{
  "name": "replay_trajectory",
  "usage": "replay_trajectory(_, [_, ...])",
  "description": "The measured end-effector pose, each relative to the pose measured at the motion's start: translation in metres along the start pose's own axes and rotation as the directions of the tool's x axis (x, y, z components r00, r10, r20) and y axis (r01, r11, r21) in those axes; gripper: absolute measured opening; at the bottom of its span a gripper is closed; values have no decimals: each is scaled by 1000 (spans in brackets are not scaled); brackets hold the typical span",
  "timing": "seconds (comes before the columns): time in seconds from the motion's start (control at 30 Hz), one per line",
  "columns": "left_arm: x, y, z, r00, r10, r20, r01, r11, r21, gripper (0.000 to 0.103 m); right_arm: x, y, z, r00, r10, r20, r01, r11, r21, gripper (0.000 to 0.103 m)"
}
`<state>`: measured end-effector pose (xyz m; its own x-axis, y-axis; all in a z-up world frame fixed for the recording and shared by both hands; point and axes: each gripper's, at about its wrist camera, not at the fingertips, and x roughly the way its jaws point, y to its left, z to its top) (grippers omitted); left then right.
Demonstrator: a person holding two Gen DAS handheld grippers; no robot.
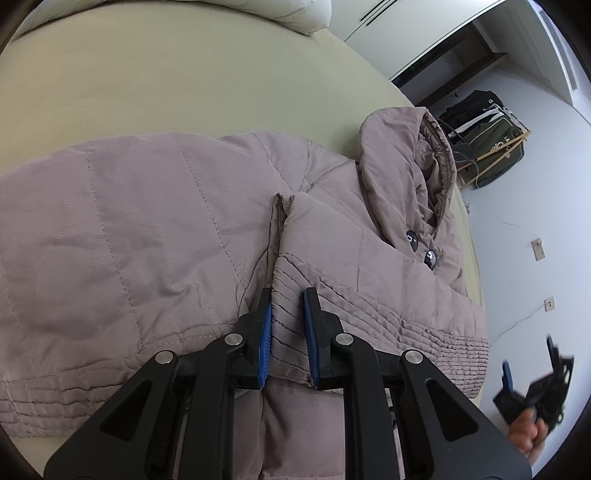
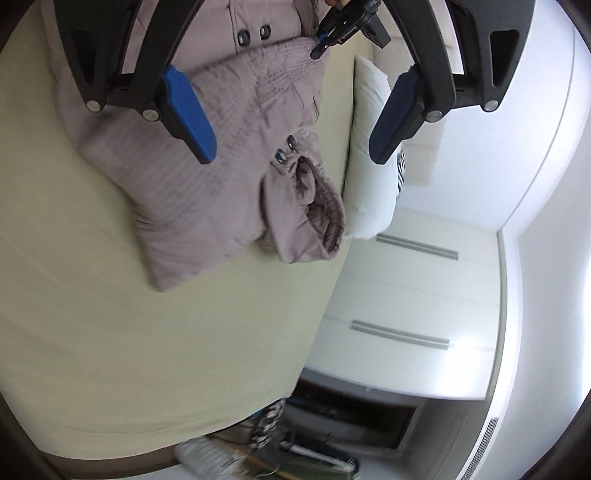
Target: Fold large clothes
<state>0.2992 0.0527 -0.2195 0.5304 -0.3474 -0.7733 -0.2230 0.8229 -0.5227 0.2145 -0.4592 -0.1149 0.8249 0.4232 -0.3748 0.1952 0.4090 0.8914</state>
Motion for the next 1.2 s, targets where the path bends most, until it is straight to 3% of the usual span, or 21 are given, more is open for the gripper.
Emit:
replay_trajectory(0.1, [3,2,1,1000,-1,-4,1,1000,0,16,32,-44,9,989,-147,-36,147,989,-3,89])
replay_trajectory(0.2, [5,3,3,1000,-19,-6,19,1000,1,16,38,-77,11,982,-178,-68,180,983,25,65])
replay_trajectory(0.23, [5,4,3,1000,-23,-4,23,1000,2,16,32,-71,11,984,-168,-63,169,986,15,65])
replay_trajectory(0.27, [6,4,3,1000,-26,1,26,1000,4,17,27,-65,11,983,-173,-51,174,985,8,66])
replay_trajectory(0.3, [6,5,3,1000,-27,6,27,1000,6,17,18,-54,9,984,-174,-22,174,985,-3,73])
replay_trajectory(0.33, [7,4,3,1000,-23,12,23,1000,12,17,13,-44,6,987,-159,13,159,987,-27,87])
replay_trajectory(0.4, [8,3,2,1000,-14,20,14,1000,19,18,11,-20,1,989,-136,54,141,983,-113,94])
replay_trajectory(0.5, [6,3,2,999,-24,22,23,1000,16,20,43,-13,0,974,-225,5,222,957,-185,95])
replay_trajectory(0.57, [3,5,3,999,-37,14,37,999,9,22,68,-40,-2,948,-316,-49,300,932,-206,94])
replay_trajectory(0.6, [-1,7,3,999,-39,6,39,999,3,25,67,-47,-5,950,-311,-34,295,926,-237,92])
replay_trajectory(0.7, [-30,15,1,999,-39,32,39,999,12,34,43,-37,-12,943,-332,-13,319,914,-253,90])
replay_trajectory(0.73, [-47,21,-1,997,-43,58,43,999,15,49,29,-30,-15,946,-324,4,315,917,-245,90])
replay_trajectory(0.77, [-64,29,-5,995,-59,81,58,998,3,55,14,-21,-19,954,-300,22,296,925,-240,90])
replay_trajectory(0.87, [-119,65,-26,988,-88,128,95,994,-50,55,-31,1,-47,975,-219,45,223,938,-265,90])
replay_trajectory(0.93, [-157,97,-49,982,-85,170,104,989,-107,55,-43,9,-74,981,-195,10,190,940,-282,91])
replay_trajectory(1.07, [-211,170,-107,975,-61,214,125,947,-297,58,-60,11,-138,980,-171,-99,136,948,-287,91])
replay_trajectory(1.2, [-246,229,-170,963,-35,266,161,868,-471,58,-68,8,-196,968,-154,-199,99,960,-261,91])
